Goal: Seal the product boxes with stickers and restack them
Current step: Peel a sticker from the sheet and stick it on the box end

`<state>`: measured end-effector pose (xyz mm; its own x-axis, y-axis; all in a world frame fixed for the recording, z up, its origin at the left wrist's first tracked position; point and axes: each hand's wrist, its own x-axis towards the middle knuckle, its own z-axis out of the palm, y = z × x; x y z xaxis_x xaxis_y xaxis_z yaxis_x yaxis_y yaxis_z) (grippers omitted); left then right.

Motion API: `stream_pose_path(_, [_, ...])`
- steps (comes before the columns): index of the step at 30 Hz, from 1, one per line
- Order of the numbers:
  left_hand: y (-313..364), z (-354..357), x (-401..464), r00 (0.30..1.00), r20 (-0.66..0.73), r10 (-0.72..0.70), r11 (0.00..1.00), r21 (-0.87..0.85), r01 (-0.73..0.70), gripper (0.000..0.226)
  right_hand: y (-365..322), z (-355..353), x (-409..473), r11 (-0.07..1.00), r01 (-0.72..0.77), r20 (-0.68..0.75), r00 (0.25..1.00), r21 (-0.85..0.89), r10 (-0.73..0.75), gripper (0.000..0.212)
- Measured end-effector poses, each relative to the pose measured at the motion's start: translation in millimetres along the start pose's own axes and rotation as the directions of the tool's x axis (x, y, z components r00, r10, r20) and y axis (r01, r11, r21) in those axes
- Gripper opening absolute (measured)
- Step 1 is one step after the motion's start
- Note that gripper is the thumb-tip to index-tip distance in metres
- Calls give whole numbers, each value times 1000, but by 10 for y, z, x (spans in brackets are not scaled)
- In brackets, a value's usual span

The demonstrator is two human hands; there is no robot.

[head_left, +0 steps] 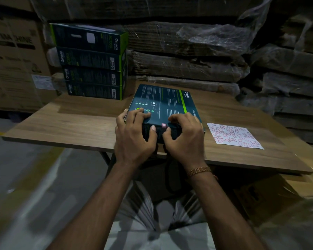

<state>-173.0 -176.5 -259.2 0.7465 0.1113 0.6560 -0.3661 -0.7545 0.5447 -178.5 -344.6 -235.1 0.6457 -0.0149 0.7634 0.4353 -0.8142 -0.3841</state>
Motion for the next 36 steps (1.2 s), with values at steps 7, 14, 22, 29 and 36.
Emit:
stream_pose_path(7, [8, 3, 2, 1000, -10, 1, 1000, -4, -1, 45, -46, 38, 9, 999, -29, -19, 999, -41, 28, 28])
stream_pose_path(14, [-2, 1, 1, 1000, -7, 1, 1000, 5, -1, 46, -38, 8, 13, 1000, -30, -13, 999, -6, 30, 25])
stream_pose_path(22, [6, 40, 4, 999, -41, 10, 998, 59, -7, 57, -35, 4, 9, 999, -34, -18, 999, 13, 34, 22])
stream_pose_path(29, [56, 39, 2, 999, -49, -12, 995, 97, 16, 57, -16, 2, 2, 1000, -20, -16, 1000, 4, 20, 23])
stream_pose_path(36, [53, 30, 3, 998, -63, -9, 997, 78, 14, 54, -20, -1, 5, 999, -29, -13, 999, 21, 30, 22])
